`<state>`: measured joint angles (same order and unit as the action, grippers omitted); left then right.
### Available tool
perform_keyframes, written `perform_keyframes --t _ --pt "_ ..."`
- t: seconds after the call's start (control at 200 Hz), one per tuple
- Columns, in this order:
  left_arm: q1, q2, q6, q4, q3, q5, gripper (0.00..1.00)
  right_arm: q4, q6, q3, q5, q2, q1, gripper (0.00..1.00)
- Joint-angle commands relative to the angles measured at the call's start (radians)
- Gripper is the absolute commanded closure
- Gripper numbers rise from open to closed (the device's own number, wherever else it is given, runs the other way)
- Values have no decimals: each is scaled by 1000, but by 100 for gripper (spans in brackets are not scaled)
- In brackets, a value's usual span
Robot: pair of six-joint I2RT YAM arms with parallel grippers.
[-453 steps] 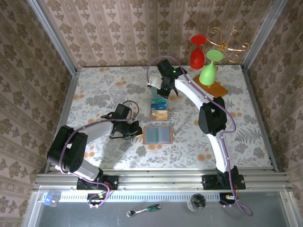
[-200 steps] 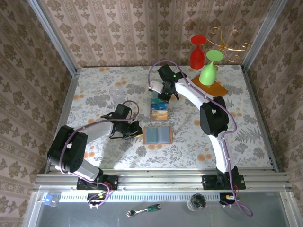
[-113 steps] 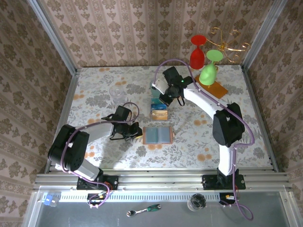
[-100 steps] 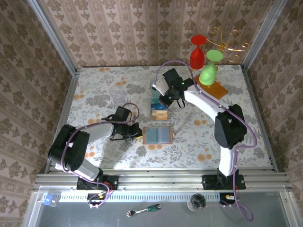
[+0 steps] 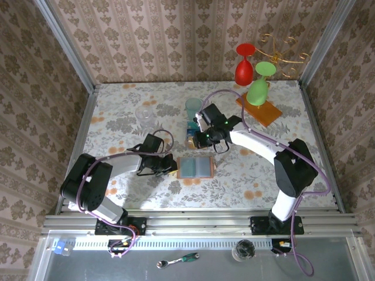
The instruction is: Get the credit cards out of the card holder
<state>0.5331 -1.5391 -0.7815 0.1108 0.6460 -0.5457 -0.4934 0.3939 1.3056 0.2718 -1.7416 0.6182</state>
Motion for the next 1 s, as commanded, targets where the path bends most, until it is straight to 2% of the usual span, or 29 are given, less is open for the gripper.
perform_keyframes --t 0.0,0.64,0.995 --pt "12 -14 -13 -16 -6 -7 100 43 161 -51 62 36 22 89" --pt "27 -46 4 12 3 19 100 140 332 -158 129 -68 107 71" --pt "22 -46 13 22 7 22 100 163 368 -127 136 -141 126 69"
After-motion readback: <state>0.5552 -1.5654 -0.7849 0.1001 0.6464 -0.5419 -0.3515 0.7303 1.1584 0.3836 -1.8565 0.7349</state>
